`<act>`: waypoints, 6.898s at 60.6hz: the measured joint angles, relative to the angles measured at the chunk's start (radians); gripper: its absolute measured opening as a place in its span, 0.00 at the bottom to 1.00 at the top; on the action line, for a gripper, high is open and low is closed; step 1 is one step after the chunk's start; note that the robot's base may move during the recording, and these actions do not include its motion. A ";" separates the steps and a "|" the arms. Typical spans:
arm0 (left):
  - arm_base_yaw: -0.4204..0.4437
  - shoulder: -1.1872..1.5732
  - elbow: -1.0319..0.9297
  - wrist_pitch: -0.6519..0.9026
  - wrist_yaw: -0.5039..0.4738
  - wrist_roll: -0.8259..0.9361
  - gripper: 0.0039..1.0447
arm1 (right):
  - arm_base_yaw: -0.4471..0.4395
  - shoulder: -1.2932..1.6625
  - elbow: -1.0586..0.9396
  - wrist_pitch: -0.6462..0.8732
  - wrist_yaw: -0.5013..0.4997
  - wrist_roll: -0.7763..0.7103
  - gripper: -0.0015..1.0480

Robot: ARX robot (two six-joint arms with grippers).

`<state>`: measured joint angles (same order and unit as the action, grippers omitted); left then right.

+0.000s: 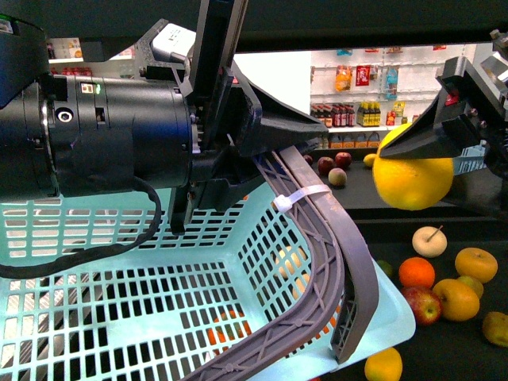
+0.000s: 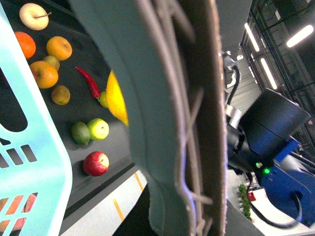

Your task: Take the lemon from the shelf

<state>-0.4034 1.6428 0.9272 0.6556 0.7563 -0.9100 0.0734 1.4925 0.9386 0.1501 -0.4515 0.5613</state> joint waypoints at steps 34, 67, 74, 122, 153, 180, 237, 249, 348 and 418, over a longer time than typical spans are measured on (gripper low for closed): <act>0.000 0.000 0.000 0.000 0.000 0.000 0.08 | 0.173 0.047 -0.116 0.045 0.045 -0.006 0.60; 0.000 0.003 0.000 0.000 -0.001 -0.002 0.08 | -0.080 0.148 -0.005 0.116 0.109 -0.006 0.98; 0.000 0.003 0.000 0.000 -0.002 -0.008 0.08 | -0.160 0.263 0.061 0.089 0.156 -0.009 0.98; 0.000 0.003 0.000 0.000 0.000 -0.008 0.08 | -0.047 1.018 0.586 -0.198 0.434 0.253 0.98; 0.000 0.003 0.000 0.000 -0.001 -0.008 0.08 | -0.024 1.191 0.790 -0.286 0.489 0.270 0.98; 0.000 0.003 0.000 0.000 0.000 -0.008 0.08 | -0.007 1.367 1.051 -0.408 0.542 0.237 0.98; 0.000 0.003 0.000 0.000 -0.001 -0.008 0.08 | -0.104 0.826 0.443 0.015 0.502 0.074 0.48; 0.000 0.003 0.000 0.000 -0.001 -0.008 0.08 | -0.121 0.450 0.137 0.134 0.275 0.113 0.47; 0.000 0.003 0.000 0.000 -0.001 -0.008 0.08 | 0.015 -0.626 -0.376 0.005 0.444 -0.388 0.98; 0.000 0.003 0.000 0.001 -0.001 -0.009 0.08 | -0.072 -1.477 -0.922 -0.154 0.451 -0.556 0.07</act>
<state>-0.4038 1.6459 0.9272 0.6563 0.7555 -0.9188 0.0017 0.0151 0.0170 -0.0036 -0.0002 0.0055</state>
